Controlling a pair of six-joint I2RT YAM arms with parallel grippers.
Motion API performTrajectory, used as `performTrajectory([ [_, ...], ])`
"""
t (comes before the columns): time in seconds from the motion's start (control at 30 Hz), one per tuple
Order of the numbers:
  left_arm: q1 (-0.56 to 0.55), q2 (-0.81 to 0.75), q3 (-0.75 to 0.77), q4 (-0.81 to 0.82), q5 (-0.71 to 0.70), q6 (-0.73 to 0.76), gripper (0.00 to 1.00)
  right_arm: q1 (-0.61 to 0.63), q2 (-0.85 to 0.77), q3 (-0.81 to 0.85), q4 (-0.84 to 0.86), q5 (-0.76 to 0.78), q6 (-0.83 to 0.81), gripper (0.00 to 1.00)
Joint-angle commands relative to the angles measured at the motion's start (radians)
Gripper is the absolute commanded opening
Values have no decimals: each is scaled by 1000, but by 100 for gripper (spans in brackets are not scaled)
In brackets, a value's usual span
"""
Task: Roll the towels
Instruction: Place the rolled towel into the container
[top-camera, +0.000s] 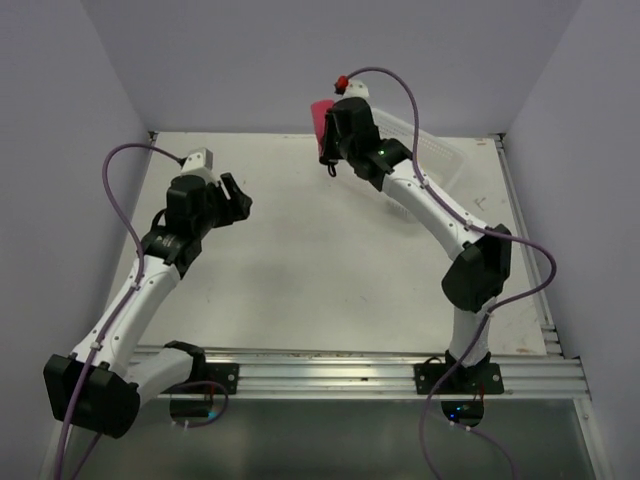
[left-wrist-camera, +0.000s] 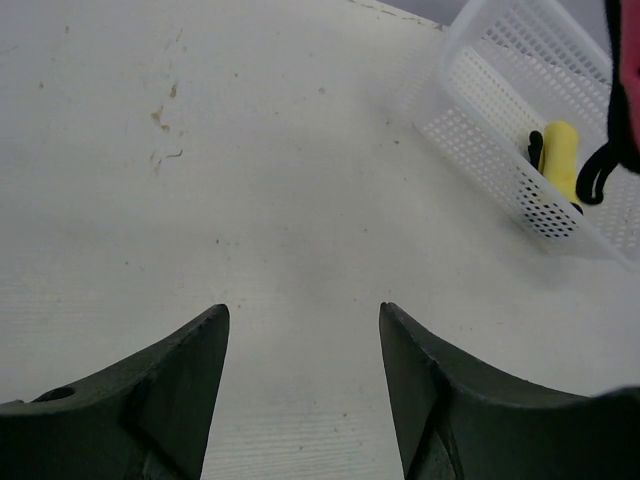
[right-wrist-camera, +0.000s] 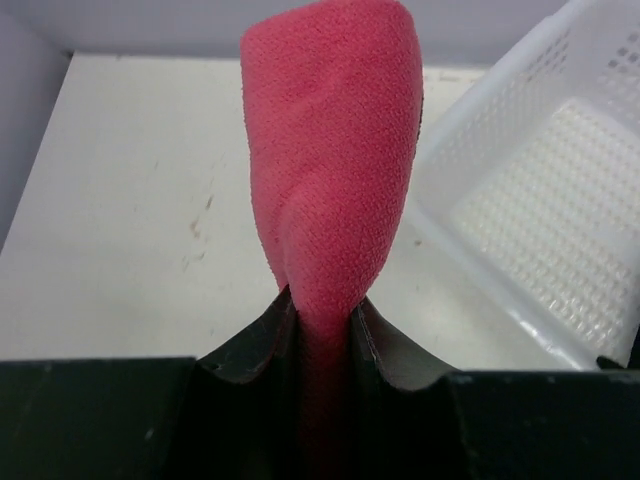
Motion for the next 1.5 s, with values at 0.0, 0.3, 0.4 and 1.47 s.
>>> performTrajectory([
  [0.0,29,20,32,-10,-9,74,66,-85,103,125,-2,-22,35,0],
  [0.3,42,42,-47,47,20,108,66,-263,322,177,166,-59,191,0],
  [0.4,42,59,-48,45,25,111,66,-298,369,150,220,-75,216,0],
  [1.47,49,79,-71,53,140,120,66,-413,563,147,-70,-93,225,56],
])
